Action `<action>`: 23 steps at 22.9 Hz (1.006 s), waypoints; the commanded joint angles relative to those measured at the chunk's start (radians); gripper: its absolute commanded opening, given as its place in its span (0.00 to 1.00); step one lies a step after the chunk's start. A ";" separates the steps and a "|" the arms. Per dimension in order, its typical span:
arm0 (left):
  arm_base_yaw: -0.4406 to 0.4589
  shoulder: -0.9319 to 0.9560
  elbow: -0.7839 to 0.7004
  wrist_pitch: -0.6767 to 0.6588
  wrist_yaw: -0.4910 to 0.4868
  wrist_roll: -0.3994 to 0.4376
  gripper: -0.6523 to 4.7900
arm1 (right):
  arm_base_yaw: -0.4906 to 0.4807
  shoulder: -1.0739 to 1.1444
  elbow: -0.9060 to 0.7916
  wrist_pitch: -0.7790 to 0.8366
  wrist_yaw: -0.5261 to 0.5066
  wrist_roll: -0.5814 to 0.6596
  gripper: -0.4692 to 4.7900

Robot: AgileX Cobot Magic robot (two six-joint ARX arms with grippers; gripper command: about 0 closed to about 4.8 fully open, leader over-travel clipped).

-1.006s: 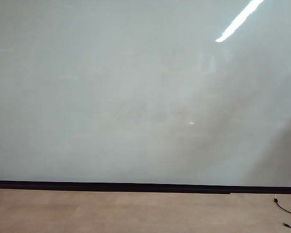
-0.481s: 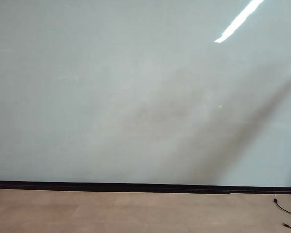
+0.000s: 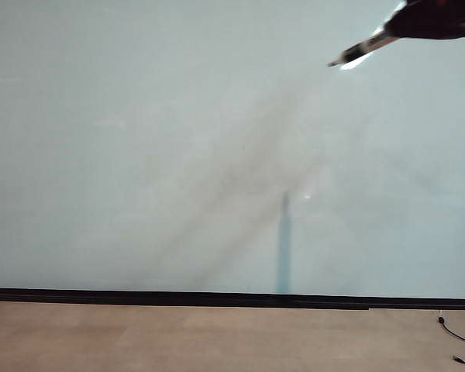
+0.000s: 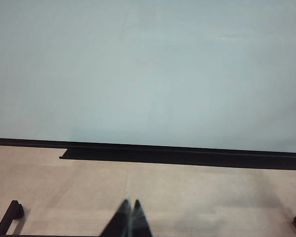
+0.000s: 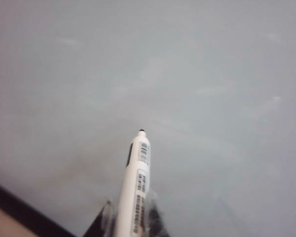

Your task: Pick up the pen on the shelf to the right of the whiteboard and write the letter A.

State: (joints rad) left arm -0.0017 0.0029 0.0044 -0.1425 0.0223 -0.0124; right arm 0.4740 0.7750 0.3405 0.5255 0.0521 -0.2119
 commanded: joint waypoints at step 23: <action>0.000 0.000 0.002 0.008 0.001 0.005 0.11 | 0.263 0.684 0.673 -0.367 0.133 -0.315 0.08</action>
State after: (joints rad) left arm -0.0017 0.0029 0.0044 -0.1425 0.0223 -0.0120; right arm 0.7376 1.4635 1.0023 0.1688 0.1867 -0.5049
